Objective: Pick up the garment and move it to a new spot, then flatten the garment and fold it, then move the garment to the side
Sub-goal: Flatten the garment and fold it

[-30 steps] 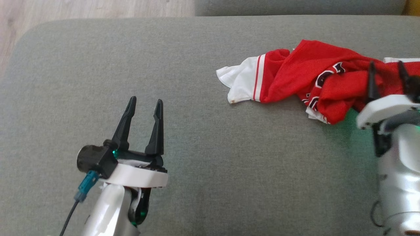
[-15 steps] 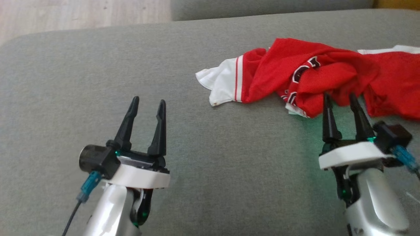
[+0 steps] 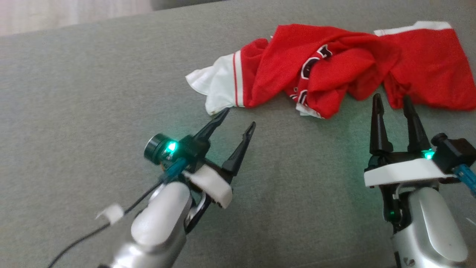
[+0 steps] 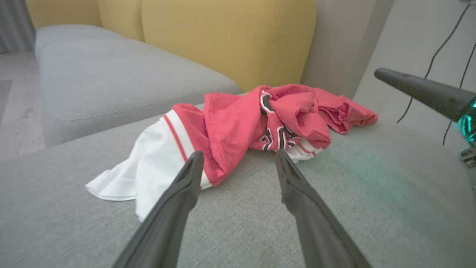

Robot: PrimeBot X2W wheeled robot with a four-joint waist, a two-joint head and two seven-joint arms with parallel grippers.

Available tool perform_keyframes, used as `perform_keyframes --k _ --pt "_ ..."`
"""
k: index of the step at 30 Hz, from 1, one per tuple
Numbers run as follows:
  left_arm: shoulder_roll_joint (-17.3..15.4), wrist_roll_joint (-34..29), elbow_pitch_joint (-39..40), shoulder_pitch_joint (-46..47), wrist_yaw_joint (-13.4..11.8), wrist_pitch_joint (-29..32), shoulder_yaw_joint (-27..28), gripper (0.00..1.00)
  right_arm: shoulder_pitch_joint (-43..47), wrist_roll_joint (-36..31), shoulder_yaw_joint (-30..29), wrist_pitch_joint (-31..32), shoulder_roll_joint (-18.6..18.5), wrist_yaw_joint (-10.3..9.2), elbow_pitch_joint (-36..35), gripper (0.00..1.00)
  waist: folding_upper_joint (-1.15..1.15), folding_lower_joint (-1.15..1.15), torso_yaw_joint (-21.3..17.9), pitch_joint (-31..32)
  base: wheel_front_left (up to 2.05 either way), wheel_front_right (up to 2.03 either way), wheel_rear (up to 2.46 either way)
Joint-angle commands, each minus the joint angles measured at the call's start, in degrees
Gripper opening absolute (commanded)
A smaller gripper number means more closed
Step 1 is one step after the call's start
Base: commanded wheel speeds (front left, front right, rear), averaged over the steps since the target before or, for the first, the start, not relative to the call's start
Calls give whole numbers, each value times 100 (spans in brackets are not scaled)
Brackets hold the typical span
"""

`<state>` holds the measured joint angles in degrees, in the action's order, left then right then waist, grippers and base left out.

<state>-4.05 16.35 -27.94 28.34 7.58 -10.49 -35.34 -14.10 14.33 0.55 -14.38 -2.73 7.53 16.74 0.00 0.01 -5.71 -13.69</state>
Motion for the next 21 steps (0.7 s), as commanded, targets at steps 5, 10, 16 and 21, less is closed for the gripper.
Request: perform_keyframes --k 5,10,16,21 --pt "-113 137 -688 972 -9 330 -228 100 -174 128 244 -62 -15 -4 -275 100 0 -1 -380 -329 0 0 0" --pt "-95 70 -1452 1488 -31 369 -271 100 -240 224 296 -62 -15 -4 -330 100 0 -1 -622 -530 0 0 0" --pt "-40 87 -2037 1822 -23 218 -399 100 -260 292 287 -62 -15 -4 -365 100 0 -1 -762 -660 0 0 0" --pt "4 148 -2358 1991 -17 33 -501 100 -271 300 297 -62 -15 -4 -372 100 0 -1 -804 -699 0 0 0"
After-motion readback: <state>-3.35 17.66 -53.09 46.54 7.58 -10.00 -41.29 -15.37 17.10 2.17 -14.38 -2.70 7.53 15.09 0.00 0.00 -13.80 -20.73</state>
